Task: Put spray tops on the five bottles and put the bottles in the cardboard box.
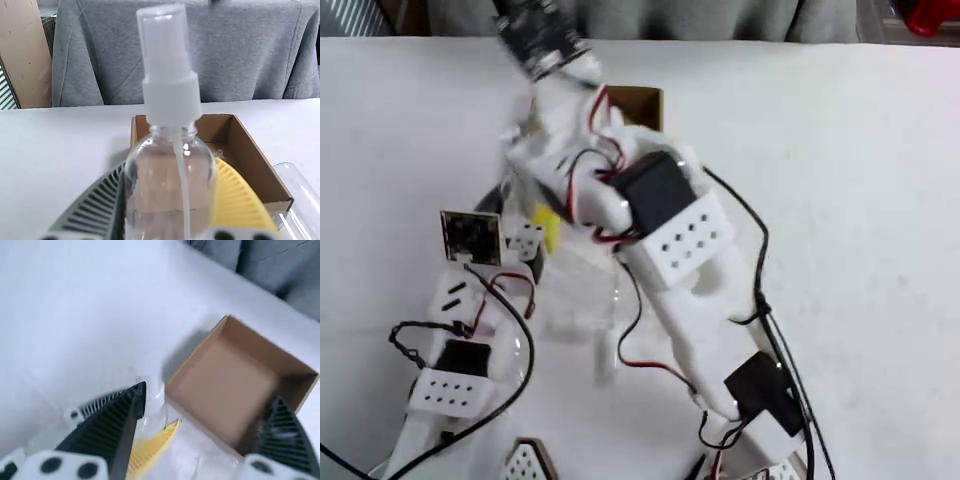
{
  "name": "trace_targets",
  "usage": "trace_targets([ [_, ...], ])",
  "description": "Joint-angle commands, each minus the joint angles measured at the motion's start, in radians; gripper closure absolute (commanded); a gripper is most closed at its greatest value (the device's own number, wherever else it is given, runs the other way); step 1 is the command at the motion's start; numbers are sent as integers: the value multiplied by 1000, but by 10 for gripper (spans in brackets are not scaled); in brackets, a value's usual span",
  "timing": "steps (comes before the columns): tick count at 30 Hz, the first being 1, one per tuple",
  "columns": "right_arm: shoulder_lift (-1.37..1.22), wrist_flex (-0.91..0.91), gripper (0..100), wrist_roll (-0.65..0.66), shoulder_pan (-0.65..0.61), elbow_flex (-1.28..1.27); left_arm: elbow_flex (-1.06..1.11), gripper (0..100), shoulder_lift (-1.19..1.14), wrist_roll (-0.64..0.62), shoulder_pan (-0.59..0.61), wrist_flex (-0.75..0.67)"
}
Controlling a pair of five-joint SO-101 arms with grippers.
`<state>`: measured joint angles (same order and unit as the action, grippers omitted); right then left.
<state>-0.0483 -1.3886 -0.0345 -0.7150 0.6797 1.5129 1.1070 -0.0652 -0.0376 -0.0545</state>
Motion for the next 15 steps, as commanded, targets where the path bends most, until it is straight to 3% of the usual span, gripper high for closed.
trace_targets([
  [1, 30, 79, 765, -52, 50, 63, -51, 978, 5, -11, 8, -35],
  [5, 24, 166, 998, -54, 67, 61, -51, 978, 5, -11, 7, -35],
  [8, -12, 182, 919, -54, 67, 61, -51, 978, 5, -11, 7, -35],
  [12, -88, 232, 983, -55, 59, 63, -51, 978, 5, -11, 7, -35],
  [15, -137, 271, 976, -55, 65, 64, -51, 978, 5, -11, 7, -35],
])
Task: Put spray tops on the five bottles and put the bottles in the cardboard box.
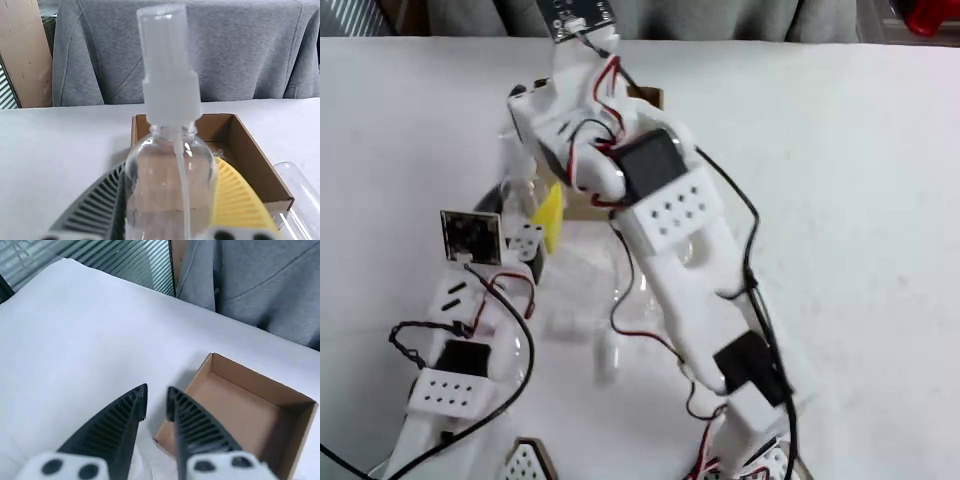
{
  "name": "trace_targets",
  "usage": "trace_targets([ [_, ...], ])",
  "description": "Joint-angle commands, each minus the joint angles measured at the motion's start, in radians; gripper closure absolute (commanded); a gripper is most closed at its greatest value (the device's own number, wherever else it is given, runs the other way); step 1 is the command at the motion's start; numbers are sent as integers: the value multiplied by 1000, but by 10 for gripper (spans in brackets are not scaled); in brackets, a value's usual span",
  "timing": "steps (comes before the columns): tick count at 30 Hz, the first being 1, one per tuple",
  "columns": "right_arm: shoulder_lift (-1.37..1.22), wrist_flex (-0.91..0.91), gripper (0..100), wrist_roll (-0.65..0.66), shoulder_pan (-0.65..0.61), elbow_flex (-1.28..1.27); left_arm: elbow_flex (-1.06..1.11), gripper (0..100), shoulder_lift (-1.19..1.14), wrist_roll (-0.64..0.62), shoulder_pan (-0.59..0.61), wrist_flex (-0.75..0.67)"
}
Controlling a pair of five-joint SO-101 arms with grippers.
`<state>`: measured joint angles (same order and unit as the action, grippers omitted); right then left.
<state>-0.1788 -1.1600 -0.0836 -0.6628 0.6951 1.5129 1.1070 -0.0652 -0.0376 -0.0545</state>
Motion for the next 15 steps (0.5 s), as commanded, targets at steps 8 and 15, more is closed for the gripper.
trace_targets([
  [8, 25, 39, 982, -6, -10, 51, -51, 978, 5, -11, 2, -35],
  [15, 42, 2, 982, -6, -41, 48, -51, 978, 5, -11, 2, -35],
])
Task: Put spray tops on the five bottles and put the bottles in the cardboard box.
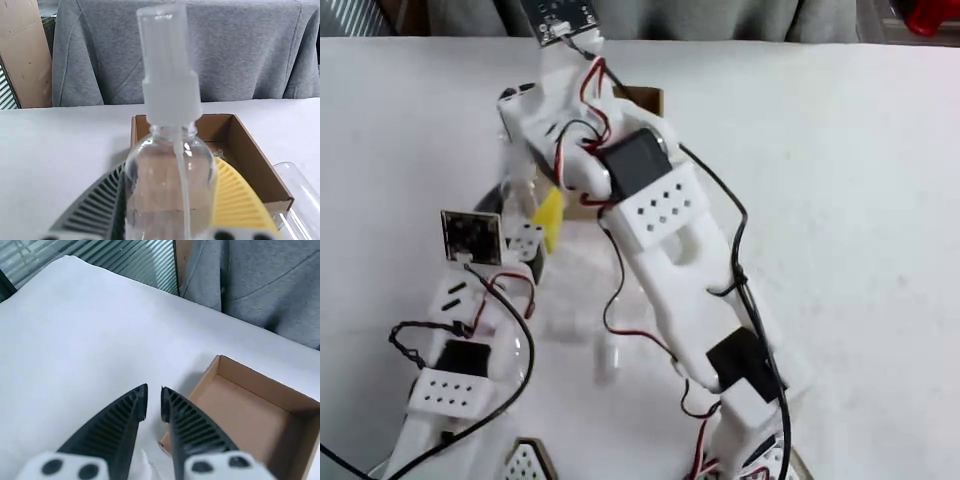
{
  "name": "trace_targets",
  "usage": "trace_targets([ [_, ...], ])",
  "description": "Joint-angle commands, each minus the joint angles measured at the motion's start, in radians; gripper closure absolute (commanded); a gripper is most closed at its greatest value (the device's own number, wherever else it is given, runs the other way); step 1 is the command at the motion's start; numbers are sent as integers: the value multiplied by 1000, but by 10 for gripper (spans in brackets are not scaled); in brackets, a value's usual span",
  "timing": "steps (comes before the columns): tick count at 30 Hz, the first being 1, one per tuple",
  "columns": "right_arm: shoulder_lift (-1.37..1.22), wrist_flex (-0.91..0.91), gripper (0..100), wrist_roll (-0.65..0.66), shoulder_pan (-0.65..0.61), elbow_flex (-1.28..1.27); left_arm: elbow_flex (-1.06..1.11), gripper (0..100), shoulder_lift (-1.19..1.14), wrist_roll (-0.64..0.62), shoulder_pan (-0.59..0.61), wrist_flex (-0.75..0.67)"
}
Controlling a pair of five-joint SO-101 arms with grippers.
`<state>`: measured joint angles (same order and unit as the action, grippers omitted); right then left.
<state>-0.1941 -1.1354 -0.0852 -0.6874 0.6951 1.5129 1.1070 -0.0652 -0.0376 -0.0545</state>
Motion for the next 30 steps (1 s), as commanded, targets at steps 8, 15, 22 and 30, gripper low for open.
trace_targets([
  [8, 54, -105, 982, 3, -18, 46, -51, 978, 5, -11, 4, -35],
  [15, 2, -189, 982, 89, -28, 35, -51, 978, 5, -11, 4, -35],
  [22, 25, -191, 982, 114, -21, 46, -51, 978, 5, -11, 7, -35],
  [30, 81, -139, 982, 112, 41, 46, -51, 978, 5, -11, 7, -35],
])
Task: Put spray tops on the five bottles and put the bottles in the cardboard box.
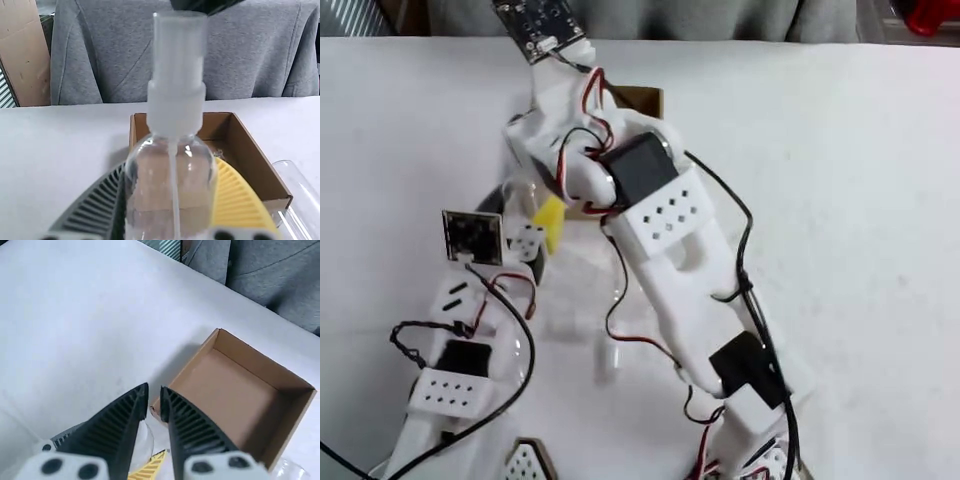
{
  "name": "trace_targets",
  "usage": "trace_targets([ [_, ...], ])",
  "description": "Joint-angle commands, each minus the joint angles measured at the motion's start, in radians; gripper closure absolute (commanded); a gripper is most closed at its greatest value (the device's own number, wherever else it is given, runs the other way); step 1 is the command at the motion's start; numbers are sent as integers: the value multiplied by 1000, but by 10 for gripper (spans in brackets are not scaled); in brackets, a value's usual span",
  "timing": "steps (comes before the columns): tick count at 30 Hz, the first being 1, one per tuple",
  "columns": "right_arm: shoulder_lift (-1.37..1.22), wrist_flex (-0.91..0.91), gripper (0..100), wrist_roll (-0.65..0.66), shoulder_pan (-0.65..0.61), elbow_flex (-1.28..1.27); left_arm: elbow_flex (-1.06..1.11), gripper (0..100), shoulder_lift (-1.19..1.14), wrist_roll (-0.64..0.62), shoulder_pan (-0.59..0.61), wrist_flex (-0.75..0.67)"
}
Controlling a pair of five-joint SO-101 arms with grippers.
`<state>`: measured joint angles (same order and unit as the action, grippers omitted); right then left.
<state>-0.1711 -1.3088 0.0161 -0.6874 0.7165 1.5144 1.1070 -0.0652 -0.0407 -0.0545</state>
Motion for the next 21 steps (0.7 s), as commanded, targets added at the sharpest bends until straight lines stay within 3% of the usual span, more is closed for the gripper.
trace_targets([
  [1, 61, 47, 982, 11, 54, 25, -52, 978, 5, -11, 12, -35],
  [8, 108, 48, 982, 11, 74, 23, -83, 978, -1, -14, 16, -31],
  [13, 136, 48, 982, 11, 76, 15, -109, 978, -2, -135, 81, -28],
  [21, 148, -10, 982, 11, 48, 25, -209, 978, -2, -196, 200, 44],
])
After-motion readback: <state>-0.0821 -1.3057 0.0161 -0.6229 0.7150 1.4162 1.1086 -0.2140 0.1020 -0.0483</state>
